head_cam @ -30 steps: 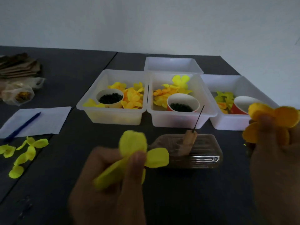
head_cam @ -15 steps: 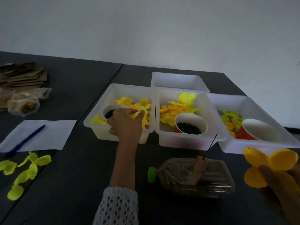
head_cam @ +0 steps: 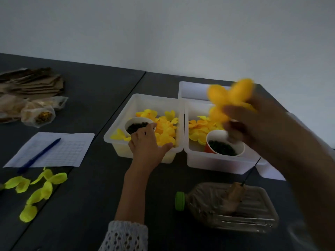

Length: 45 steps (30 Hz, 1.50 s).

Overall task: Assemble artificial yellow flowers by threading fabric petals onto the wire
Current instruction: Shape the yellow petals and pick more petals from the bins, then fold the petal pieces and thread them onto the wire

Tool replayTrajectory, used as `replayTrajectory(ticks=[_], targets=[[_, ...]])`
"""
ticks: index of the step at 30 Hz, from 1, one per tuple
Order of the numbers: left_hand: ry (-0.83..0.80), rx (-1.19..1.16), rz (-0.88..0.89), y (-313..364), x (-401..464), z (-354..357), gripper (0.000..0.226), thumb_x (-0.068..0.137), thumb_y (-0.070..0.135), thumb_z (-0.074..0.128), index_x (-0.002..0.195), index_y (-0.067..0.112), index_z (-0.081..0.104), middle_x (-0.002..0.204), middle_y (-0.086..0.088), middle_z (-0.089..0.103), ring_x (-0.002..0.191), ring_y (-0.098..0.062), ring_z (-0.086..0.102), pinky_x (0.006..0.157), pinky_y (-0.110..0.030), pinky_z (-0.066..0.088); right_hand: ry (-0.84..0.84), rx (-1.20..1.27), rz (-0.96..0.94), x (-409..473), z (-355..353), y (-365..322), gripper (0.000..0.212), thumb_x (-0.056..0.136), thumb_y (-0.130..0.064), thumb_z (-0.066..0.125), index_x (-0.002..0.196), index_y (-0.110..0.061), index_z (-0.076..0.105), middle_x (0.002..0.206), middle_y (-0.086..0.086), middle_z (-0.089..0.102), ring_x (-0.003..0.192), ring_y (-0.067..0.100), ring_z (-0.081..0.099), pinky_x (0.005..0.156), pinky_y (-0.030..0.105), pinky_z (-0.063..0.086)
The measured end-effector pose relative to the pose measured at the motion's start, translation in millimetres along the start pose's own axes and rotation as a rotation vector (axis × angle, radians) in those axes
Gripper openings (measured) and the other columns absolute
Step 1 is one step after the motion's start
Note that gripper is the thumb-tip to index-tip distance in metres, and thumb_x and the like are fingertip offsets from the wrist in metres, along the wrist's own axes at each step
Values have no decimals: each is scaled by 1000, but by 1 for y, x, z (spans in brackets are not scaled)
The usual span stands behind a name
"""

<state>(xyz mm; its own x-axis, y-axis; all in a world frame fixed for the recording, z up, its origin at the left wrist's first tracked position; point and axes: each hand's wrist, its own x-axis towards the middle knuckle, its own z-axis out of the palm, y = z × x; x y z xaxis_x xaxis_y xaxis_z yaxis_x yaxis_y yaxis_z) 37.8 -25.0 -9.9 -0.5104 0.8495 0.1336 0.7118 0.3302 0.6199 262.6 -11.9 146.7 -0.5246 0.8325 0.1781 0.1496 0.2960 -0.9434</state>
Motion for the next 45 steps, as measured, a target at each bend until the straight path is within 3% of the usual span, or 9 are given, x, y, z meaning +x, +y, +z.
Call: replayTrajectory(ticks=[4, 10, 17, 20, 24, 30, 36, 41, 45], targets=[[68, -79, 80, -8, -13, -2, 62, 87, 40, 70, 141, 27, 42, 148, -6, 36, 139, -30, 23, 109, -49, 24, -144, -41, 225, 99, 31, -8, 12, 96, -15, 56, 93, -4, 58, 73, 11, 56, 48, 12, 50, 48, 23, 45], [196, -334, 158, -21, -33, -11, 45, 91, 23, 67, 131, 32, 50, 137, 10, 45, 133, -17, 31, 103, -49, 40, -134, -342, 392, 163, 10, 8, 63, 95, -45, 52, 140, -3, 36, 126, 30, 54, 102, 36, 65, 90, 39, 52], [264, -477, 182, -25, -45, -7, 30, 96, 18, 57, 119, 37, 56, 122, 18, 51, 121, -6, 45, 88, -15, 37, -169, -570, 442, 123, -70, 61, 20, 101, -18, 44, 101, -5, 60, 94, 16, 54, 70, 22, 48, 59, 25, 33], [303, -538, 223, -13, -47, 5, 23, 97, 20, 53, 115, 32, 60, 119, 20, 58, 117, 1, 51, 90, -9, 37, -174, -821, 424, 105, -93, 91, 17, 98, -21, 54, 103, -7, 63, 87, 11, 59, 74, 22, 54, 56, 24, 38], [357, -601, 241, 1, -54, 34, 20, 97, 18, 46, 106, 24, 63, 110, 14, 64, 105, 0, 59, 80, -10, 44, -167, -1081, 278, 103, -92, 122, 19, 93, -23, 62, 105, -9, 69, 103, 6, 65, 100, 25, 60, 78, 24, 41], [361, -597, 297, -4, -56, 68, 16, 93, 20, 45, 97, 27, 59, 95, 20, 61, 91, -1, 62, 76, -9, 45, -204, -1061, 1, 159, -42, 152, 17, 89, -18, 64, 103, -10, 70, 107, 9, 66, 97, 23, 58, 86, 29, 41], [358, -584, 218, -12, -54, 76, 22, 90, 26, 43, 96, 42, 57, 95, 23, 60, 84, -3, 62, 71, -10, 47, -322, -1257, 13, 209, -15, 200, 32, 91, -31, 61, 118, -14, 61, 122, 6, 58, 113, 23, 52, 96, 36, 43], [373, -554, 199, -13, -50, 77, 20, 90, 27, 43, 94, 42, 56, 93, 22, 60, 76, -6, 60, 63, -9, 45, -284, -1478, -37, 219, -23, 218, 19, 92, -14, 50, 104, -11, 65, 112, 9, 61, 107, 26, 56, 83, 38, 50], [386, -558, 193, -13, -49, 76, 23, 88, 21, 46, 93, 41, 56, 91, 22, 60, 75, -5, 60, 63, -9, 45, -192, -1285, -94, 219, -39, 212, 15, 93, -17, 55, 98, -8, 65, 106, 10, 62, 101, 27, 55, 85, 40, 47]])
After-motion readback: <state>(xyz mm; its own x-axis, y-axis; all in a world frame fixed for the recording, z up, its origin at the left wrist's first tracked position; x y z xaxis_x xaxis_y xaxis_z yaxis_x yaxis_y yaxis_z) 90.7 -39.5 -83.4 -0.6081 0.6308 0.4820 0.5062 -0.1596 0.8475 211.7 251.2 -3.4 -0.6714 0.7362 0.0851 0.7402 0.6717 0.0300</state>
